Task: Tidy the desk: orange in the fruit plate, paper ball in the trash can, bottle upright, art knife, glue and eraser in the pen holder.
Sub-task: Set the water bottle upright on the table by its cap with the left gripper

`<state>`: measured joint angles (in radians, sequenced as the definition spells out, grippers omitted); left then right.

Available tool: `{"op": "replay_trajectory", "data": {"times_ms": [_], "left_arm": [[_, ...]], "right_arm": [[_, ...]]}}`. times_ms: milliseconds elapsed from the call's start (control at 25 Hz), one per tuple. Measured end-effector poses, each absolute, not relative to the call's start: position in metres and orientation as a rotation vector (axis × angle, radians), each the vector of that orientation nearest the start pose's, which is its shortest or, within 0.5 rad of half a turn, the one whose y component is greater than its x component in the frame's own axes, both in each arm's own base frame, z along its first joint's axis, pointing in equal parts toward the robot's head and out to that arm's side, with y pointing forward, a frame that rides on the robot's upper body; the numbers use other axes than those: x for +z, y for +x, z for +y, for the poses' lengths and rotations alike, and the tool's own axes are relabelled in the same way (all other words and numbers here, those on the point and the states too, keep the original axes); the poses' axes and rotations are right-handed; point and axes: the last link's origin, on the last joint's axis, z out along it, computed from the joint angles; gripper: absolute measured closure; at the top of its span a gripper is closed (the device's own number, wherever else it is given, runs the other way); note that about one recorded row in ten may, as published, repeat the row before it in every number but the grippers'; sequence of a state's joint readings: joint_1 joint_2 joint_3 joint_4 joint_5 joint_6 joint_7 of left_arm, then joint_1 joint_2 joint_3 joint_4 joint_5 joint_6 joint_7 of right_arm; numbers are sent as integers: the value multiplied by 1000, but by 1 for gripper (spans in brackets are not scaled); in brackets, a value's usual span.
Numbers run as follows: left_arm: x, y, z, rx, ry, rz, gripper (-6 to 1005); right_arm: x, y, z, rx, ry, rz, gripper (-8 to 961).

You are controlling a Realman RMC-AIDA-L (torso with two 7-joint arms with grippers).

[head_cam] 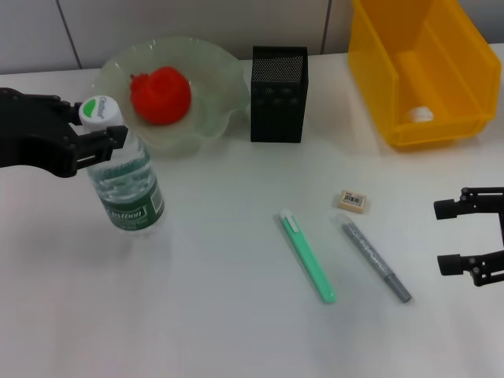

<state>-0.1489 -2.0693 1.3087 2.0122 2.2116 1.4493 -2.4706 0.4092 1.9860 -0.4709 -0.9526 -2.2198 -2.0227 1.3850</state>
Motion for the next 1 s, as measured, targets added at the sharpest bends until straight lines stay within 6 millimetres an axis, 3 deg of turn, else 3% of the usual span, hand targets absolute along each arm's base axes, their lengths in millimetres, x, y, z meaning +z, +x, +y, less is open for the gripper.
{"op": "replay_trajectory", "data": {"times_ms": [320,440,680,1000], "left_arm": [[93,-165,272,-437,-2449,-519,552],[93,-165,272,-437,-2449,-519,552],[88,-195,273,-663,-2436,-494,550],[75,-216,275,-690,-2461,-481,548]], "right_arm": [[95,295,267,571,-2864,508,144],[94,294,267,578,-2862,506,144],[91,292,267,589,-2863,508,145],[88,291,268,600,-2864,513,146]]}}
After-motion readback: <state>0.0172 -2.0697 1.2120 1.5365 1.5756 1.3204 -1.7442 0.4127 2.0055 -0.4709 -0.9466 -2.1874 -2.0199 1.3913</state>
